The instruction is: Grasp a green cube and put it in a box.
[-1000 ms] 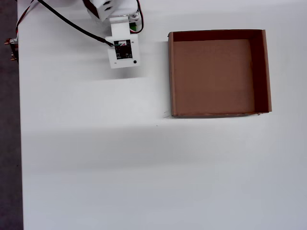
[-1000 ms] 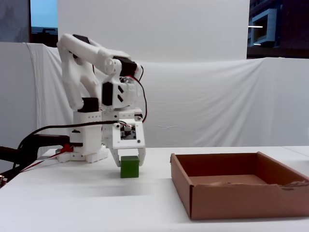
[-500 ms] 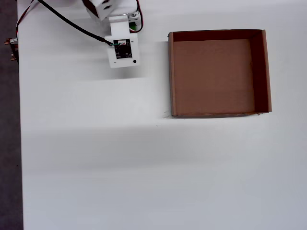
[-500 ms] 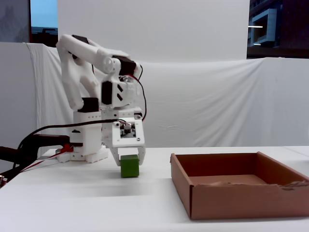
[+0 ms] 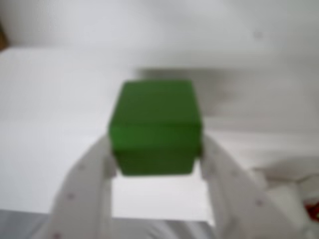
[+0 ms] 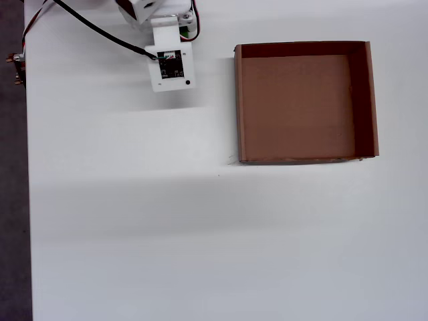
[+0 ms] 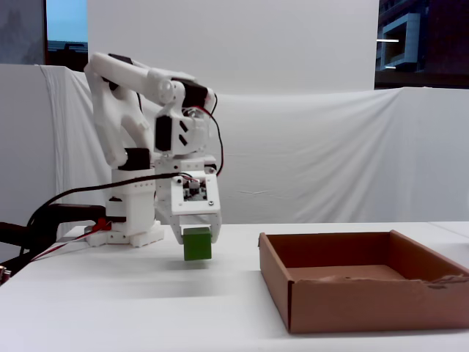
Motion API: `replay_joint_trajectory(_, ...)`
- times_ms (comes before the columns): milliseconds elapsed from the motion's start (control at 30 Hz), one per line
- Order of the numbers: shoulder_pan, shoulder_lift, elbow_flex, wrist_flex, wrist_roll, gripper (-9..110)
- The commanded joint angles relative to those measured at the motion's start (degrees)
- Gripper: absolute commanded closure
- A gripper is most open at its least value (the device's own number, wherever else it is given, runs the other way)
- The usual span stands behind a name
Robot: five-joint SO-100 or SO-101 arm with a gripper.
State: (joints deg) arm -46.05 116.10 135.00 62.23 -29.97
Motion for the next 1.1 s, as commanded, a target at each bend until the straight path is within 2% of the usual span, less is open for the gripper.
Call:
replay_joint_trajectory(0,-0.44,2.46,-5.01,1.23,0.18,86)
replay_joint_trajectory(600,-5.36,-2.99,-23.47,5.89,0.62,86)
replay_joint_trajectory(1067,-8.0,-17.67,-41.48,5.98,0.62,86)
